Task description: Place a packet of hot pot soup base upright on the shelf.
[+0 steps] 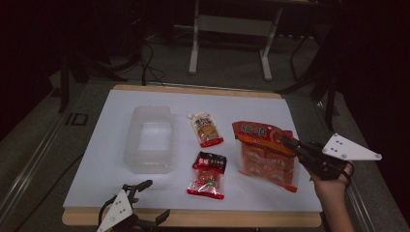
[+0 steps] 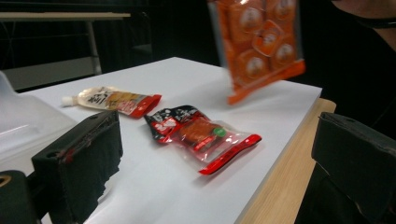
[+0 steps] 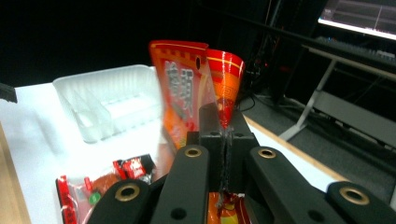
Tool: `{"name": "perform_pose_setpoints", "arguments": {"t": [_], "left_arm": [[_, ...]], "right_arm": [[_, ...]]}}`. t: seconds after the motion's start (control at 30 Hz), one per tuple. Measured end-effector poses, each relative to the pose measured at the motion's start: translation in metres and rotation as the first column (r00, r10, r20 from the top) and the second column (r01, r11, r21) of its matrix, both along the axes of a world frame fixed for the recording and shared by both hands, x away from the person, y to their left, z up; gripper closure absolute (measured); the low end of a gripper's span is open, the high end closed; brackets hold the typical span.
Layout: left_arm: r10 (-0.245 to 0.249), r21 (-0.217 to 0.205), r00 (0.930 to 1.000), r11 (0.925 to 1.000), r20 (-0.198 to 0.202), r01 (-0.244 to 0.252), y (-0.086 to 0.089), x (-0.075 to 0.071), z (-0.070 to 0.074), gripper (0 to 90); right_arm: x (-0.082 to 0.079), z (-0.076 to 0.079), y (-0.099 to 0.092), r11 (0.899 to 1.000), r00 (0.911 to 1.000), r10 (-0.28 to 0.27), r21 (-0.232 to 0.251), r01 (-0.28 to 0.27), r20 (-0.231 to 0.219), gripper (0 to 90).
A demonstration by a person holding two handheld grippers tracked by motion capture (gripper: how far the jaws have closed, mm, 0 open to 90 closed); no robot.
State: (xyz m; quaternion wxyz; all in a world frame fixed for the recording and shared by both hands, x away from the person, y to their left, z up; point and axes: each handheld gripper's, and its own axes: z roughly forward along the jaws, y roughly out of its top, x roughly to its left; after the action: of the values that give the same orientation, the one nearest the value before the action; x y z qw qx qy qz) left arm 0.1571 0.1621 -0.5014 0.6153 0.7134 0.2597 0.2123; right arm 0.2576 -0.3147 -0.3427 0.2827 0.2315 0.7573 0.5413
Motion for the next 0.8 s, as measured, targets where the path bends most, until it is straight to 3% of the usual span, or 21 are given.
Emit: {"name": "perform_pose_setpoints", "arguments": {"t": [0.13,0.23,0.3,0.4,0.63,0.8], "left_arm": [[-0.030,-0.013,0.9995,0.9995,-0.006,0.030,-0.006,0.002,0.009,2.3],[-0.067,-0.049,0.9961,0.9967,-0.057,0.064,-0.008,0.008,0.018,2.3],[-0.087,-0.075,0.9938,0.9939,-0.069,0.081,-0.008,0.012,0.024,2.3],[-0.106,-0.081,0.9921,0.9917,-0.068,0.100,-0.009,0.019,0.034,2.2],[-0.119,-0.064,0.9922,0.9911,-0.038,0.116,-0.018,0.035,0.053,2.3],[-0.139,-0.089,0.9899,0.9867,-0.029,0.136,-0.025,0.050,0.066,2.3]], "right_arm": [[0.005,0.008,0.011,1.000,0.9999,-0.001,0.000,0.001,0.013,89.2],[0.007,0.014,0.016,1.000,0.9999,0.004,0.010,-0.004,0.010,89.2],[0.007,0.017,0.019,1.000,0.9997,0.023,0.020,-0.023,0.011,89.2],[0.004,0.021,0.026,0.998,0.9983,0.056,0.041,-0.057,0.014,89.2],[-0.005,0.034,0.045,0.992,0.9917,0.122,0.039,-0.124,0.042,89.2],[-0.007,0.040,0.058,0.984,0.9839,0.171,0.049,-0.173,0.054,89.1]]}}
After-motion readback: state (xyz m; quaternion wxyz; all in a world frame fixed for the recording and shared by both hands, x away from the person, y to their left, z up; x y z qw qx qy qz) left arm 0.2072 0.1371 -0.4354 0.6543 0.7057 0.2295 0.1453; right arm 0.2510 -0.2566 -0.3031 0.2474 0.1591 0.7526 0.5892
